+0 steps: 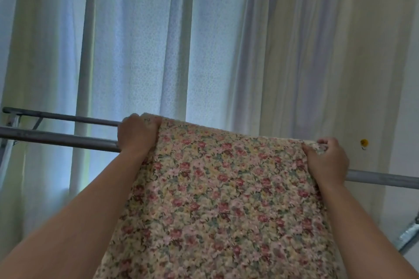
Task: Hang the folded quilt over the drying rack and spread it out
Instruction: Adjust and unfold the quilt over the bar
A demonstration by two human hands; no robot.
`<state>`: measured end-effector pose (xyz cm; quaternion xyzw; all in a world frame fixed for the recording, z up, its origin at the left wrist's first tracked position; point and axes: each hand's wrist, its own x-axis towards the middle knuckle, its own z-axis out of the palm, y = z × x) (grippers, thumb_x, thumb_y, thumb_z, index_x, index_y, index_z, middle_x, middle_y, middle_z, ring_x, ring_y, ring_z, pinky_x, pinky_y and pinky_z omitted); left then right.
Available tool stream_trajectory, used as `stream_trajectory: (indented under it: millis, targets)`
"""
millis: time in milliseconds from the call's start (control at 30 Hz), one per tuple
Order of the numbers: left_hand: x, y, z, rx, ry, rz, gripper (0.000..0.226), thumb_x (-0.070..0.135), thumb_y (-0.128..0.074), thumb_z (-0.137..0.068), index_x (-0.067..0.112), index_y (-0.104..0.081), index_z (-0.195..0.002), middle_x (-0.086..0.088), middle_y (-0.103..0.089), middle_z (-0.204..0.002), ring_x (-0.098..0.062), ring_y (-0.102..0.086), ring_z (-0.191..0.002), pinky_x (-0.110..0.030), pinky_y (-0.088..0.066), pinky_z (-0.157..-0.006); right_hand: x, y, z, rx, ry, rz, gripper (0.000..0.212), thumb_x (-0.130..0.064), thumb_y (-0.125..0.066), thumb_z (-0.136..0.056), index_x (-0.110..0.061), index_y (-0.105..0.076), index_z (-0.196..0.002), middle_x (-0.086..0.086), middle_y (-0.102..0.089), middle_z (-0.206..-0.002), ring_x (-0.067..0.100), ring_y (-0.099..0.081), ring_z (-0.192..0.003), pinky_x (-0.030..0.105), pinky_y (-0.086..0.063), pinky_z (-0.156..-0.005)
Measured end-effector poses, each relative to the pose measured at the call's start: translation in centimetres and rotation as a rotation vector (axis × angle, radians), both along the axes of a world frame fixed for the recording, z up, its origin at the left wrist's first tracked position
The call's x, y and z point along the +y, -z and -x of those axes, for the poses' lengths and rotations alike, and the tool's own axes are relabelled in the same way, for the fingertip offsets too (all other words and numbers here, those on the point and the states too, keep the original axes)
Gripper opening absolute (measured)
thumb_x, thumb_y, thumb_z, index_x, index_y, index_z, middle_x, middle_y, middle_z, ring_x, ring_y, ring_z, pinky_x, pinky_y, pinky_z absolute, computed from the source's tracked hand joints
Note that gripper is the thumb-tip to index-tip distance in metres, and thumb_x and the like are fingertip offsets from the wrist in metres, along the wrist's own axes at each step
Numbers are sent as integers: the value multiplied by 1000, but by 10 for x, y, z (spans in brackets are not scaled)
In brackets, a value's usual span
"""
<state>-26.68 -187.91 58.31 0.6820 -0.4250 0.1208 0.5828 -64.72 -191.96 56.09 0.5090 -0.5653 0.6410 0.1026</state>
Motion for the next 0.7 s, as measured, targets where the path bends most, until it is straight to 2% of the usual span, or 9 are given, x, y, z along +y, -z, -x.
stream_trajectory:
  millis: [67, 133, 200, 300, 433, 500, 600, 700]
  targets:
    - [-2, 10, 1, -139, -159, -129, 46, 41, -52, -87, -1, -62, -104, -23, -58, -109, -40, -49, -104, -43, -42, -82, -4, 4, 0, 141, 111, -180, 28, -30, -57, -87, -7, -66, -101, 24, -62, -104, 41, -52, -100, 43, -42, -82]
    - [-1, 17, 4, -238, -272, -119, 36, 34, -53, -88, 4, -68, -101, -21, -57, -107, -41, -47, -103, -45, -39, -84, -4, 10, 2, 192, 239, -262, 32, -34, -49, -90, -10, -69, -98, 24, -58, -109, 41, -45, -105, 48, -38, -87]
    - [1, 20, 5, -269, -284, -37, 28, 29, -57, -86, 6, -71, -92, -21, -59, -99, -42, -49, -96, -45, -39, -79, -3, 15, 1, 209, 304, -178, 29, -28, -50, -89, -7, -70, -90, 24, -55, -105, 42, -43, -102, 50, -36, -83]
    - [3, 22, 6, -250, -223, 36, 30, 31, -57, -86, 4, -69, -85, -19, -63, -92, -40, -52, -94, -43, -41, -72, -3, 20, -4, 219, 316, -55, 23, -18, -53, -86, 0, -64, -79, 28, -56, -92, 44, -47, -92, 49, -38, -75]
    - [9, 22, 3, -252, -194, 77, 36, 34, -54, -89, 3, -71, -84, -20, -65, -89, -41, -54, -92, -37, -35, -66, -5, 21, -3, 212, 283, 21, 23, -21, -57, -85, 0, -62, -78, 28, -58, -88, 45, -50, -89, 49, -40, -75]
    - [15, 24, 4, -265, -184, 95, 35, 30, -52, -89, 3, -73, -83, -20, -67, -86, -41, -56, -88, -36, -38, -65, -5, 26, -2, 200, 256, 76, 28, -22, -53, -86, 2, -64, -78, 28, -61, -88, 44, -51, -86, 47, -42, -73]
    - [23, 38, 11, -254, -111, 117, 24, 22, -56, -81, 4, -72, -83, -17, -69, -92, -36, -57, -94, -35, -41, -70, -1, 42, -8, 188, 191, 153, 36, -19, -42, -83, 4, -67, -92, 24, -66, -99, 43, -54, -91, 46, -43, -81]
    - [28, 62, 14, -100, 68, 195, 34, 18, -60, -80, 6, -63, -112, -12, -58, -122, -29, -48, -116, -36, -38, -95, 3, 61, -11, 136, 32, 187, 41, -18, -40, -87, 4, -59, -116, 24, -58, -122, 39, -49, -113, 46, -35, -99]
